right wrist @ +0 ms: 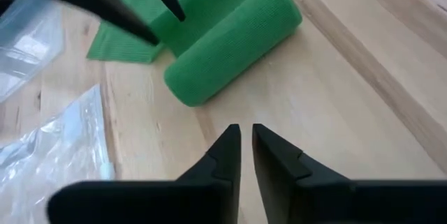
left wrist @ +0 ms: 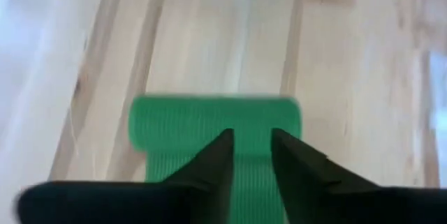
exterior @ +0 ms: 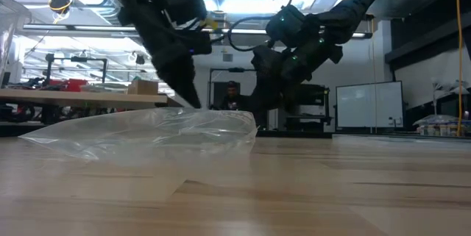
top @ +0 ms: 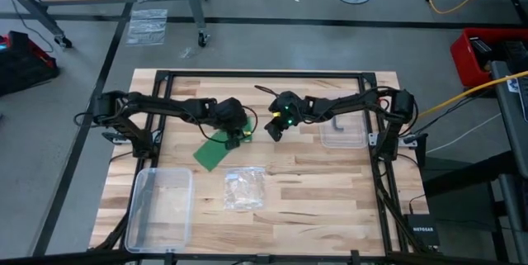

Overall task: Roll bandage
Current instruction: Roll the bandage

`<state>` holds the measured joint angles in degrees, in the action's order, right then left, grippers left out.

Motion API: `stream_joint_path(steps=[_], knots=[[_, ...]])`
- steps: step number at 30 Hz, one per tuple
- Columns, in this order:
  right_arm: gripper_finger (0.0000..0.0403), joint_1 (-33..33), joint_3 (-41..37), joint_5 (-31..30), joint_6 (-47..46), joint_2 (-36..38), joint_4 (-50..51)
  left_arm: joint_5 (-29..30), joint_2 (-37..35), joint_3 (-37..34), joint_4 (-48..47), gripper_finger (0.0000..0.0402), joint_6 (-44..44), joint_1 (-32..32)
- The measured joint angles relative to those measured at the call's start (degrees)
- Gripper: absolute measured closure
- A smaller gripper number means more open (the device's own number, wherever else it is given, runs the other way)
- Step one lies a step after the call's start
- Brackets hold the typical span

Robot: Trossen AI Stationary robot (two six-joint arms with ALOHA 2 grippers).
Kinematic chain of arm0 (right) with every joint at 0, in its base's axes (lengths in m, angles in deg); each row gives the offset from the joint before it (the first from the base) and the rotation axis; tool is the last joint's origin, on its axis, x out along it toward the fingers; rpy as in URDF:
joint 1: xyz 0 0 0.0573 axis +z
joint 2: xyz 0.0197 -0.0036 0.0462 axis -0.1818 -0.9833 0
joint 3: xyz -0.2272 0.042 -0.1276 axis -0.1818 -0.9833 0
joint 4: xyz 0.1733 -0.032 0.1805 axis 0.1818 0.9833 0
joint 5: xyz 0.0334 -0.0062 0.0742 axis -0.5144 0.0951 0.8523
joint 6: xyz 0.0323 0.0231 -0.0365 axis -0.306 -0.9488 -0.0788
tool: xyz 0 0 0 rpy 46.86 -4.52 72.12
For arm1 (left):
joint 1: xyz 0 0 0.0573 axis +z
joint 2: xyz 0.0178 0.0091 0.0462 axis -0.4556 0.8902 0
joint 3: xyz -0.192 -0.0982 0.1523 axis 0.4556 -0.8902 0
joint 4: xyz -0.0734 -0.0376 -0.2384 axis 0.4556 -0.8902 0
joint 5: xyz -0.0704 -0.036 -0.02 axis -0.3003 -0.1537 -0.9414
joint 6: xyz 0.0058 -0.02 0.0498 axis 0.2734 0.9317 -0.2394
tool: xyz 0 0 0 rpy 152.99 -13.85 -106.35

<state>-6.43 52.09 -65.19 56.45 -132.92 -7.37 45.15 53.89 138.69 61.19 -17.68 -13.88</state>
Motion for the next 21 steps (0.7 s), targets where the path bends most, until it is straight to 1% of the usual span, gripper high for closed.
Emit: stream_joint_path(steps=[2,5,7,10,14,21], knots=[[0.0351,0.00,0.02,-0.08,0.06,0.00,-0.02,-0.01,0.00,0.01,2.39,0.0263,3.26,-0.15],[0.0345,0.00,0.00,-0.53,0.09,0.00,0.00,0.11,0.00,0.02,3.10,0.0232,14.49,0.36],[0.0343,0.00,0.02,-0.69,0.09,0.00,0.07,0.28,0.00,0.02,2.31,0.0222,22.17,0.79],[0.0343,0.00,0.00,-1.06,0.09,0.00,0.46,0.44,0.00,0.02,1.48,0.0219,29.25,0.89],[0.0343,0.00,0.00,-1.07,0.17,0.00,0.44,0.29,0.30,0.02,0.70,0.0221,34.67,0.80],[0.0343,0.00,0.02,-1.07,1.43,0.00,1.45,0.28,2.84,0.04,1.21,0.0219,43.50,0.83]])
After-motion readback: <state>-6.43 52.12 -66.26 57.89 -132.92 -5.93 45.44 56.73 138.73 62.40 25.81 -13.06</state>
